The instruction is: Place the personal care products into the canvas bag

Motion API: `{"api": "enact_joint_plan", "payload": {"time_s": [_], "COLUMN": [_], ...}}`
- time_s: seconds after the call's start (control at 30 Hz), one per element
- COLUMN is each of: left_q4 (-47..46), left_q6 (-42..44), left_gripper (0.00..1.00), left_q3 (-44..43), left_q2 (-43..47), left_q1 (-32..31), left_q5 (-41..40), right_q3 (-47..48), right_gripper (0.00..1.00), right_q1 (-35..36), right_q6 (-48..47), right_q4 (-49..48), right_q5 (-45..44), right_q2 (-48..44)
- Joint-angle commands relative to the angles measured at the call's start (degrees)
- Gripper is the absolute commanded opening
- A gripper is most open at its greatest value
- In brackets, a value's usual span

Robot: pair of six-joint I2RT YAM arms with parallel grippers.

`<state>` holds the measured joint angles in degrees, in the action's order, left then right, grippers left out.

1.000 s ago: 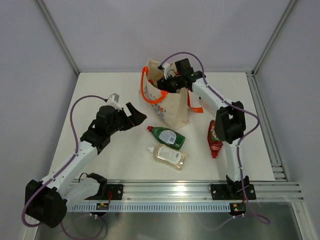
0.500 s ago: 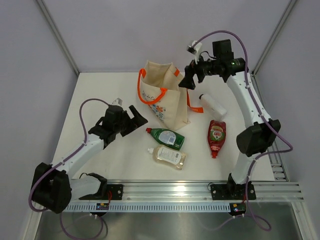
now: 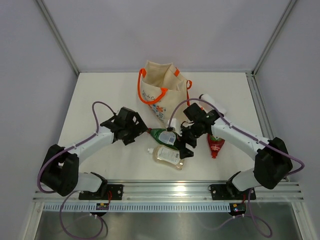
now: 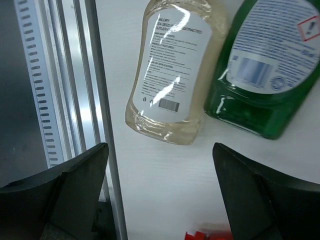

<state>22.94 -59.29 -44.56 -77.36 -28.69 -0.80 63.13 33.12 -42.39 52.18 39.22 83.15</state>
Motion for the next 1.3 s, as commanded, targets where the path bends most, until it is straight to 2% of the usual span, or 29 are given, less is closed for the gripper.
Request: {"api": "enact_joint_plan", "payload": {"time_s": [0.0,0.1,0.2,0.27,0.4,0.57,0.67,0.83,1.0,1.27], "left_q4": [3.24,6.5,8.61,9.84,11.6,12.92,13.45,11.96,9.76,8.09], "left_q6": [0.31,2.07,3.3,2.78,-0.38,-3.2,-2.33,-0.22,0.84,1.45], "left_gripper": [0.99,0.99,0.99,0.99,0.99,0.99,0.99,0.99,0.99,0.99], "left_q3": [-2.03,-0.19,3.85,7.62,14.31,19.41,19.95,19.07,19.33,19.77], "left_q2": [2.91,8.18,16.23,21.0,36.97,49.22,52.13,51.35,50.82,51.43], "left_q1": [-0.14,-0.14,-0.14,-0.14,-0.14,-0.05,-0.05,-0.05,-0.05,-0.14], "left_q5": [-5.08,-7.72,-9.39,-10.01,-11.06,-11.42,-11.42,-10.54,-9.57,-8.96], "right_q3": [-2.22,-1.61,-1.0,-0.03,3.56,6.56,9.37,10.43,8.5,11.22], "right_gripper": [0.93,0.95,0.96,0.96,0.96,0.95,0.93,0.91,0.9,0.85], "right_q1": [7.37,13.71,16.88,17.76,17.94,17.94,17.94,18.73,21.01,26.37], "right_q6": [17.03,23.73,27.43,28.59,30.0,30.7,31.75,33.25,32.72,29.91], "right_q4": [-20.76,-26.93,-31.59,-32.58,-32.76,-33.11,-30.66,-28.11,-26.79,-19.67], "right_q5": [-20.52,-31.62,-37.09,-38.86,-40.87,-42.48,-42.3,-43.88,-49.15,-53.02], "right_q2": [-1.51,3.93,8.16,10.97,15.45,18.97,22.04,27.4,29.87,36.19]}}
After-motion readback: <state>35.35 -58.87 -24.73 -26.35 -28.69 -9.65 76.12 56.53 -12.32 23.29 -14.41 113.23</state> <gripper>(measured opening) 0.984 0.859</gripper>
